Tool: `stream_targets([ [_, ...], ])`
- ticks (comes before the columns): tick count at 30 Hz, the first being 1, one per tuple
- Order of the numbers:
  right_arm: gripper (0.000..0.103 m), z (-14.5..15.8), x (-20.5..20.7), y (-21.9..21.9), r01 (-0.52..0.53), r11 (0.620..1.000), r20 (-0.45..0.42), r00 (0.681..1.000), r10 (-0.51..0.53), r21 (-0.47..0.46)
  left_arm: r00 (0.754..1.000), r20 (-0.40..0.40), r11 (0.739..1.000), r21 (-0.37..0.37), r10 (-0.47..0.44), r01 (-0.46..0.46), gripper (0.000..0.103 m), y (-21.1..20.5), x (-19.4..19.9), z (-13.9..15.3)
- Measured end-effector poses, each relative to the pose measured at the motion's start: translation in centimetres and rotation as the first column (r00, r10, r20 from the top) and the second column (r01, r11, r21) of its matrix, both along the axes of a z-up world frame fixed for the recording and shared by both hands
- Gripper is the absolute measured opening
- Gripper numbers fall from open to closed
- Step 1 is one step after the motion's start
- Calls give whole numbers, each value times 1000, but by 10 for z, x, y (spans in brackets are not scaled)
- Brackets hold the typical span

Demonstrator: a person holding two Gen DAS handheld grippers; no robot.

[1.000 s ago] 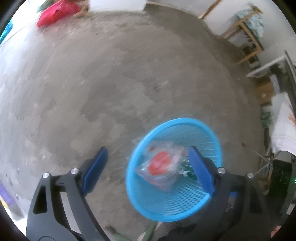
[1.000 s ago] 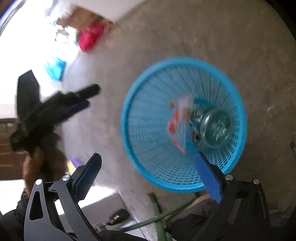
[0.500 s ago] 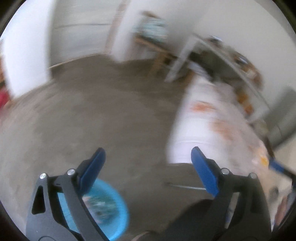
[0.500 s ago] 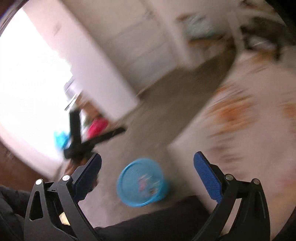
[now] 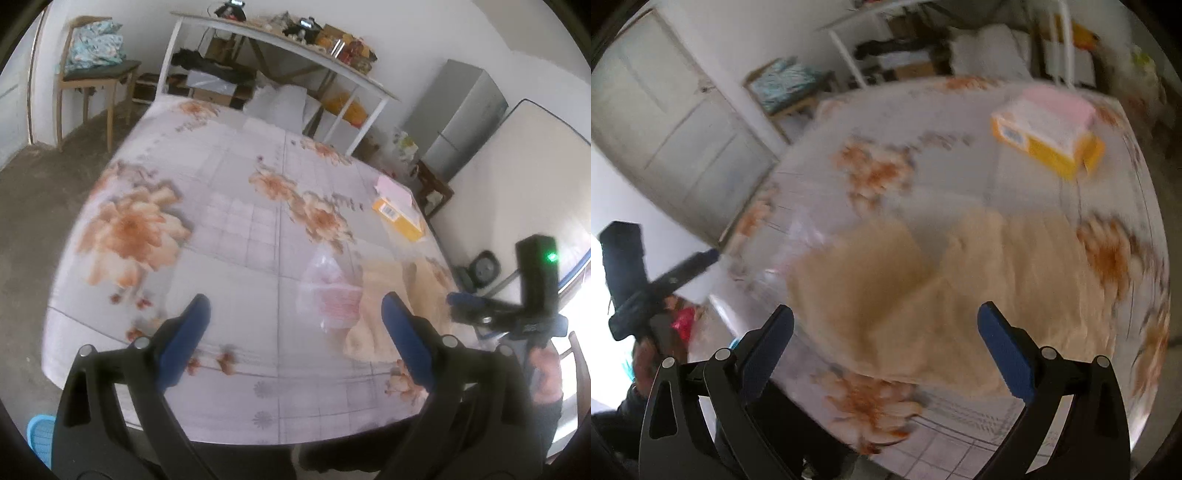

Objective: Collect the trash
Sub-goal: 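Move back to the table and pinch the beige cloth with the right gripper, then grasp the clear plastic bag with the left gripper while the right gripper holds the beige cloth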

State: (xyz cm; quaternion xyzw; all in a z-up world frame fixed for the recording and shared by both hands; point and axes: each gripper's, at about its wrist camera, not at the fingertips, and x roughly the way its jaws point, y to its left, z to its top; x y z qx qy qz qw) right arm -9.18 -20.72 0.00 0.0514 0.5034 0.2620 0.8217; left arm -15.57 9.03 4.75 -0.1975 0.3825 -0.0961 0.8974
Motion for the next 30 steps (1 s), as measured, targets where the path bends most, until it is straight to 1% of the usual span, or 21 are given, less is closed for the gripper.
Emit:
stream_targets([
  [1,97,-13,-1,0,21,1000,3,1000,-21,-23,1000,-10,1000,0,1,-1,90,-2,0,-4],
  [3,97,-23,3,-1,54,996,14,998,-53,-74,1000,-23,1000,-12,6,-6,90,5,1,-12],
  [5,90,-34,5,0,64,993,16,998,-63,-97,1000,-29,1000,-18,11,-12,90,12,0,-15],
  [7,66,-44,8,-2,73,993,3,997,-73,-97,999,-29,1000,-16,14,-15,90,16,-5,-16],
  [8,61,-46,8,-2,76,993,-5,997,-77,-91,999,-30,1000,-16,13,-14,90,18,-5,-16],
  [9,46,-46,10,-3,78,993,1,997,-78,-91,999,-30,1000,-15,12,-13,90,19,-5,-16],
  [10,28,-45,10,-5,72,995,-4,997,-72,-73,999,-31,1000,-14,11,-11,90,19,-5,-16],
  [11,21,-43,10,-10,71,997,-13,997,-72,-35,999,-31,1000,-14,9,-10,90,19,-4,-16],
  [12,10,-39,8,-15,73,997,-10,997,-73,-14,999,-33,1000,-13,5,-5,90,19,-4,-16],
  [14,10,-31,5,-18,75,997,13,997,-75,12,999,-37,1000,-20,-12,11,90,17,-1,-17],
  [16,8,-21,3,-25,82,995,33,996,-84,64,998,-40,998,-34,-44,43,90,11,5,-18],
  [17,8,-16,2,-28,91,994,48,994,-95,68,998,-40,998,-34,-56,55,90,8,6,-17],
  [21,8,1,-2,-48,172,984,114,978,-175,41,992,-48,992,-41,-119,117,90,-11,22,-20],
  [25,8,8,-4,-79,296,955,169,942,-290,-6,990,-85,992,-64,-112,106,90,-17,42,-31],
  [28,8,6,-4,-89,324,946,174,932,-318,-5,988,-107,993,-64,-110,104,90,-24,52,-40],
  [29,8,6,-5,-90,324,946,175,932,-318,-5,987,-111,992,-53,-117,112,88,-29,56,-44],
  [30,8,5,-5,-90,317,948,172,934,-313,5,986,-113,992,-43,-120,116,84,-33,58,-47],
])
